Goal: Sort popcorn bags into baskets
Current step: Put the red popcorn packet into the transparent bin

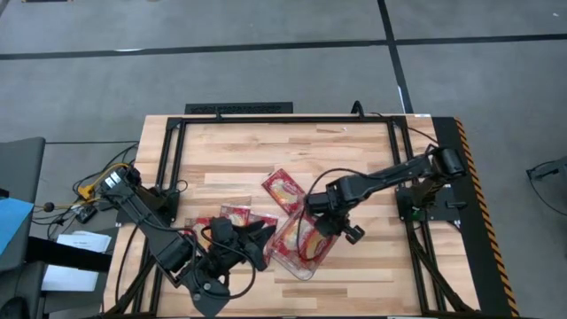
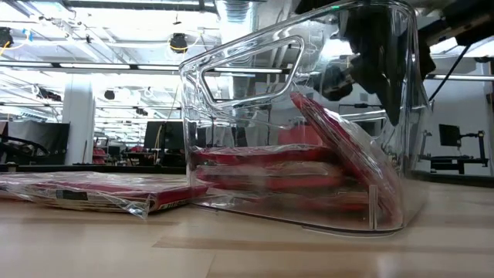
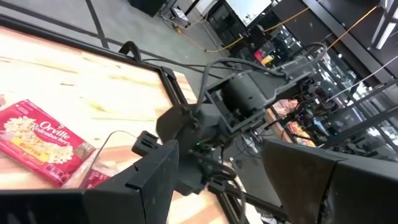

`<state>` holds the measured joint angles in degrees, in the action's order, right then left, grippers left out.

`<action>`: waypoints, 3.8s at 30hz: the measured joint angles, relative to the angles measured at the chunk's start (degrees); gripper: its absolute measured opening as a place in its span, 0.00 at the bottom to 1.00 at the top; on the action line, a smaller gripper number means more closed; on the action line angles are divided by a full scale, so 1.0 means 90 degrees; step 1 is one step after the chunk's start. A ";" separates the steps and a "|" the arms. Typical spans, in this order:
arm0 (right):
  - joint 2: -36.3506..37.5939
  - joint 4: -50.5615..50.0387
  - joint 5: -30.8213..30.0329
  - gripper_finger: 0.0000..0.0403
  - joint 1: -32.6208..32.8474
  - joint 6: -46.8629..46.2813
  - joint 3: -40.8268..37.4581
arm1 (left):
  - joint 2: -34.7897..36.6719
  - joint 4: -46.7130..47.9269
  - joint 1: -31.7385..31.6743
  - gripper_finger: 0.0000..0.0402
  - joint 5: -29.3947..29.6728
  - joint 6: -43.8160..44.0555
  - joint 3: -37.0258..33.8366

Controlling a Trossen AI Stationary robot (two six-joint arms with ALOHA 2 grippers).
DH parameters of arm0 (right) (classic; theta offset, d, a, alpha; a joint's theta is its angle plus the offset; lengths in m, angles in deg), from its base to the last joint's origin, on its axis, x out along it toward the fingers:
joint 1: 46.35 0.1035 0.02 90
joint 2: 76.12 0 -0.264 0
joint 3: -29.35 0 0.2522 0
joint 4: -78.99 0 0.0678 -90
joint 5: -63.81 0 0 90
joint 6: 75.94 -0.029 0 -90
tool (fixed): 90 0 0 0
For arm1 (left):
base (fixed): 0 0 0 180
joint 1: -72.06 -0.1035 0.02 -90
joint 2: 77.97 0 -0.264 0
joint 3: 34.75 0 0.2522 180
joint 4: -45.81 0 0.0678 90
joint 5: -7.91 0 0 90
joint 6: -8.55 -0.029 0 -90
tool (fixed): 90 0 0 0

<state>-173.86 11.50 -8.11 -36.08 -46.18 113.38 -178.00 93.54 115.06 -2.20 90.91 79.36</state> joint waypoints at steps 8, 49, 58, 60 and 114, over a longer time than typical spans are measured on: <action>0.0013 -0.0663 -0.0006 0.31 -0.0023 0.0513 0.0658 | 0.0000 0.0128 -0.0002 0.55 0.0036 -0.0001 -0.0001; -0.0572 -0.0916 -0.0152 0.03 -0.0467 0.1052 0.1639 | -0.0002 0.0575 -0.0002 0.55 -0.0002 0.0657 0.0000; -0.0906 -0.0226 -0.0140 0.03 -0.0491 0.1063 0.1658 | -0.0002 0.0582 -0.0002 0.55 0.0002 0.0667 -0.0001; -0.0971 -0.0148 -0.0155 0.06 -0.0491 0.1049 0.1649 | -0.0002 0.0583 -0.0002 0.55 0.0002 0.0672 0.0000; 0.0778 0.1248 -0.0227 0.02 0.0457 -0.0254 -0.0645 | -0.0005 0.1000 -0.0017 0.55 0.0104 0.1020 0.0000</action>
<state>-166.86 22.74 -10.15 -31.97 -48.47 107.58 -178.04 102.53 114.91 -1.26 100.09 79.36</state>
